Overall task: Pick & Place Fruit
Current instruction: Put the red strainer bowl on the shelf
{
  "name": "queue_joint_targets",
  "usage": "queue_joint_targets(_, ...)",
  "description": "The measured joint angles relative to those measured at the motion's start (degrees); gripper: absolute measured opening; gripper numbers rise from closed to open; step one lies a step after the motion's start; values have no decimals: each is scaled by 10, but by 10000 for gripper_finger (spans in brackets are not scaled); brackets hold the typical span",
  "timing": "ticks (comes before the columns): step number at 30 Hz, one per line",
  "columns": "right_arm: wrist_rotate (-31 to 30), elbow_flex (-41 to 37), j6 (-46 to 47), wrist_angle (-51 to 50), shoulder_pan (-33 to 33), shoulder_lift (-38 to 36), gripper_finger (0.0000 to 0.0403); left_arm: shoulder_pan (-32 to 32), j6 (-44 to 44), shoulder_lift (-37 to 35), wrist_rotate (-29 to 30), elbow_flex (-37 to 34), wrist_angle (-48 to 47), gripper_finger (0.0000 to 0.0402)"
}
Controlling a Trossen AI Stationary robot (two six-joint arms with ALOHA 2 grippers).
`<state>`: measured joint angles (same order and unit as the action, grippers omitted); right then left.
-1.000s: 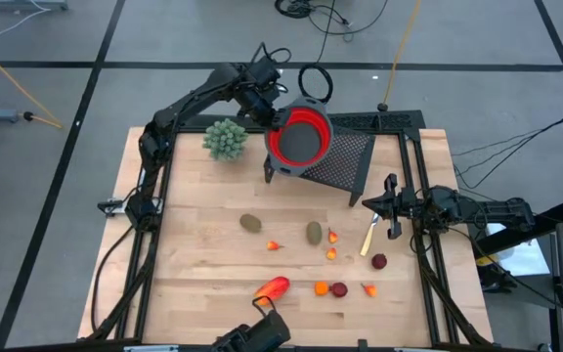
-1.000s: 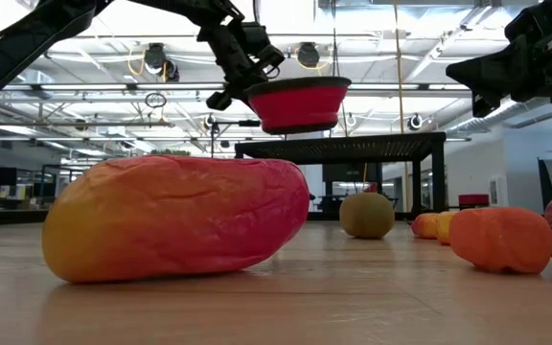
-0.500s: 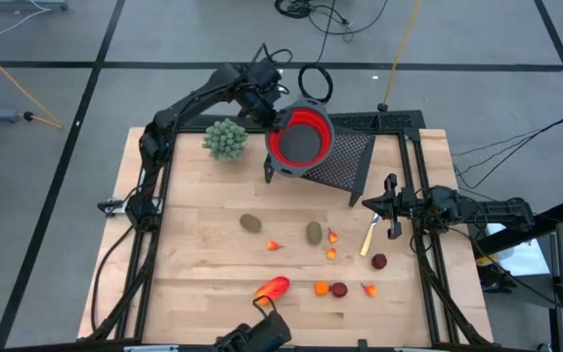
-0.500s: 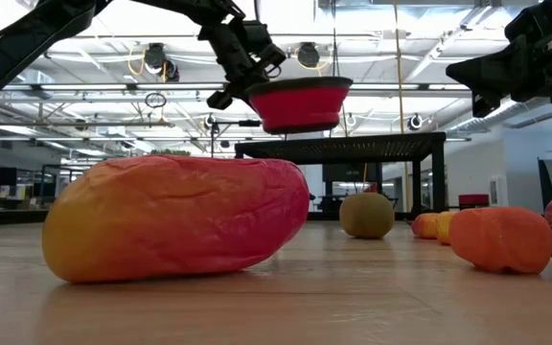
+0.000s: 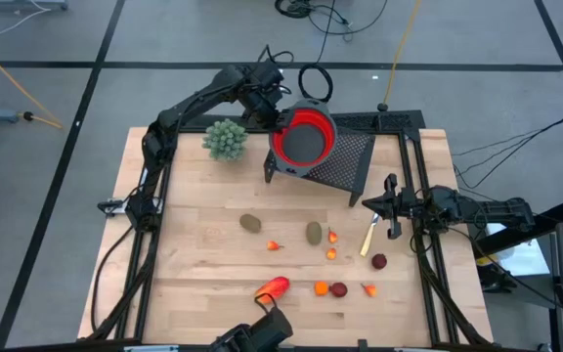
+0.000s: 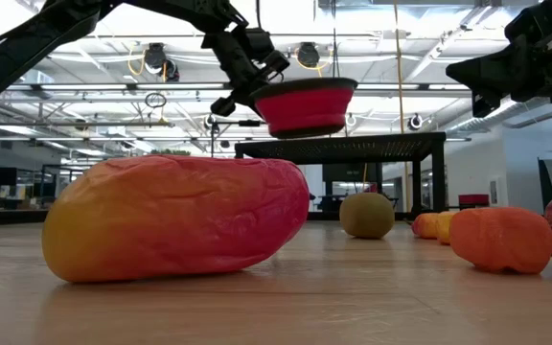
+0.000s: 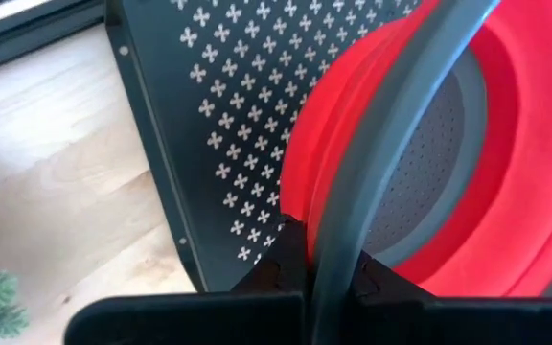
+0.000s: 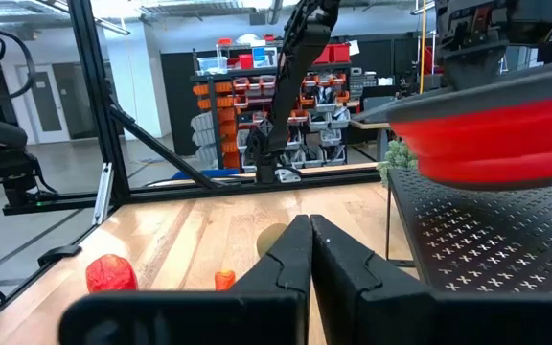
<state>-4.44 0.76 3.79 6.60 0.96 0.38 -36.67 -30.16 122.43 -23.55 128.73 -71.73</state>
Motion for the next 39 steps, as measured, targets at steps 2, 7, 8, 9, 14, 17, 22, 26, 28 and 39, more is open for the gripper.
queue_joint_targets(2, 0, 0, 0, 0, 0, 0, 0, 0, -2, 0, 0, 0, -1, 0)
queue_joint_targets(7, 0, 0, 0, 0, 0, 0, 0, 0, -7, 4, 11, 0, 2, 0)
queue_joint_targets(8, 0, 0, 0, 0, 0, 0, 0, -1, -7, 4, 11, 0, 2, 0)
queue_joint_targets(9, 0, 0, 0, 0, 0, 0, 0, -1, -6, 4, 11, 0, 2, 0)
queue_joint_targets(14, 0, 0, 0, 0, 0, 0, 0, -1, -8, 4, 19, 0, 2, 0)
queue_joint_targets(17, 0, 0, 0, 0, 0, 0, 0, -1, -8, 3, 26, 0, 2, 0)
queue_joint_targets(22, 0, 0, 0, 0, 0, 0, 0, -2, -8, 3, 31, 0, 3, 0)
queue_joint_targets(26, 0, 0, 0, 0, 0, 0, 0, -2, -8, 3, 42, 0, 3, 0)
queue_joint_targets(28, 0, 0, 0, 0, 0, 0, 0, -2, -8, 3, 50, 0, 3, 3)
queue_joint_targets(39, 0, 0, 0, 0, 0, 0, 0, -2, -1, 3, 52, 0, 5, 46)
